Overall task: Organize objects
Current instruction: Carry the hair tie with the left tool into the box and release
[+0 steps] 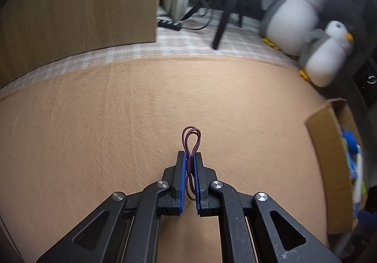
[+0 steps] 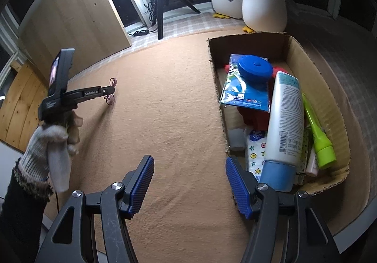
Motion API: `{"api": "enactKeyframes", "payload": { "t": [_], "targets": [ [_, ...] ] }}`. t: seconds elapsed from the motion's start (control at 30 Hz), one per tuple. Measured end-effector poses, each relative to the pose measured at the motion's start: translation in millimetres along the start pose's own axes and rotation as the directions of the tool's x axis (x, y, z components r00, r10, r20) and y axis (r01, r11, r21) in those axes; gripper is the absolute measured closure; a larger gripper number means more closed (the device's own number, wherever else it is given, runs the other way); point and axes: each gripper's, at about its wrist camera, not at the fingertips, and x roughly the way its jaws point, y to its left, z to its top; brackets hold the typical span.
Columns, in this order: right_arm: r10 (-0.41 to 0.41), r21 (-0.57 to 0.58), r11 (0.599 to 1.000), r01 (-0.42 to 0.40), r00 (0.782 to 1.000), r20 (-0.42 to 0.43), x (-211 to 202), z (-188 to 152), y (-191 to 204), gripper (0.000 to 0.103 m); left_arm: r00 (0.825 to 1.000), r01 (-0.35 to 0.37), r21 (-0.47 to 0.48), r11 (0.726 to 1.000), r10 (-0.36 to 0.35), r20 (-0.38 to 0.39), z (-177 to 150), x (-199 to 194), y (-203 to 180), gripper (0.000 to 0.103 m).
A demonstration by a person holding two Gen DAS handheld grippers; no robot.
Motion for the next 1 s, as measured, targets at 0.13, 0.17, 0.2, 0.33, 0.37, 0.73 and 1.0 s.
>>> {"api": "enactKeyframes", "payload": {
  "t": [0.13,0.17,0.2,0.33,0.37,0.73,1.0],
  "targets": [
    [-0.012,-0.011,1.0,0.012,1.0,0.014,-2.6,-0.8,4.6,0.044,0.999,0.043,0.036,0.998,-0.044,0.03,-5.7,-23.5,-23.5,0.097],
    [-0.016,-0.013,1.0,0.016,1.0,0.018,-3.6,-1.0,5.1,0.044,0.998,0.051,0.044,0.998,-0.053,0.036,-6.0,-27.7,-28.9,0.097],
    [-0.02,-0.014,1.0,0.021,1.0,0.022,-4.7,-1.4,5.2,0.044,0.997,0.059,0.053,0.997,-0.062,0.042,-5.5,-31.2,-34.5,0.097],
    [-0.031,-0.008,0.999,0.031,0.999,0.035,-10.3,-3.3,2.0,0.044,0.992,0.102,0.107,0.989,-0.109,0.066,-6.3,-51.4,-65.3,0.097],
    [-0.032,-0.005,0.999,0.032,0.999,0.036,-11.3,-3.7,0.8,0.044,0.991,0.11,0.116,0.987,-0.119,0.069,-6.3,-54.2,-72.1,0.097],
    [-0.055,0.047,0.997,0.053,0.997,0.05,-24.4,-14.0,-25.2,0.044,0.973,0.206,0.237,0.949,-0.225,0.056,-2.6,-60.7,-161.5,0.097],
    [-0.075,0.09,0.994,0.07,0.996,0.055,-33.0,-21.4,-49.4,0.044,0.957,0.266,0.296,0.917,-0.287,0.03,0.0,-56.2,-222.3,0.097]
  ]
}}
